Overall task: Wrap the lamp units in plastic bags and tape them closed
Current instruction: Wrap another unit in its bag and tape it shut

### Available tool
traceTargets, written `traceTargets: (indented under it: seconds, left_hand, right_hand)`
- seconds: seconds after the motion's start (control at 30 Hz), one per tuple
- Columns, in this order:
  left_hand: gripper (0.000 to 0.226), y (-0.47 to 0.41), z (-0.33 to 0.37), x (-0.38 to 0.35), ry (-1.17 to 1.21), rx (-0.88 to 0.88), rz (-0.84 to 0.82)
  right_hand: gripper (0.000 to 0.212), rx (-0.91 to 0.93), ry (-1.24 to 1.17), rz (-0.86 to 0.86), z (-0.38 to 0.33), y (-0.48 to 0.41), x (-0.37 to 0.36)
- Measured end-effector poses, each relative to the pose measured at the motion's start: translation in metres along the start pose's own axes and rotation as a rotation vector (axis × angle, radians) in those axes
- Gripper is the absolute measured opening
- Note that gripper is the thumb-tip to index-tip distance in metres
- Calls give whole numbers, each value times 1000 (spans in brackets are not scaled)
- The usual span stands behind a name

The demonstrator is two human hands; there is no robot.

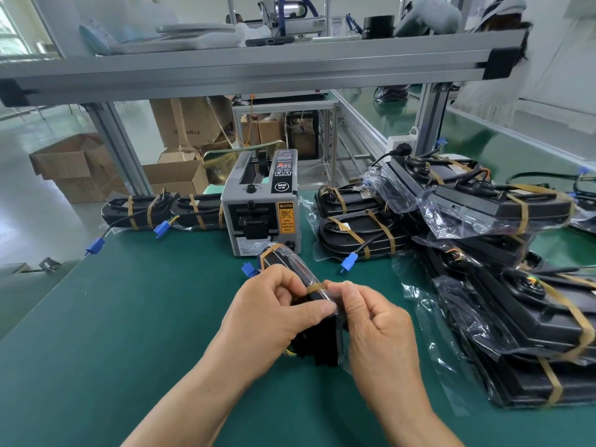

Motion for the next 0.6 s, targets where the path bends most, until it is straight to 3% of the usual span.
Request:
traceTargets:
  seconds: [0.27, 0.47, 0.6]
  left_hand:
    - [58, 0, -2, 2, -33, -8, -34]
    - [54, -1, -7, 1, -30, 10, -36]
    - [53, -2, -10, 3, -26, 21, -40]
  right_hand:
    - [8, 67, 398, -272, -15, -53, -3]
    - [30, 127, 650, -550, -12, -100, -57]
    - [18, 208, 779, -585, -3, -107, -73]
Point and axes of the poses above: each hand's wrist, its own y-axis away from the middle knuckle, its own x-axis out of the back of the hand, z = x × y, the point moved 5 cm from there along -y, towards the middle knuckle, and after that the axes turned 14 degrees about x, right-handed, at the moved point
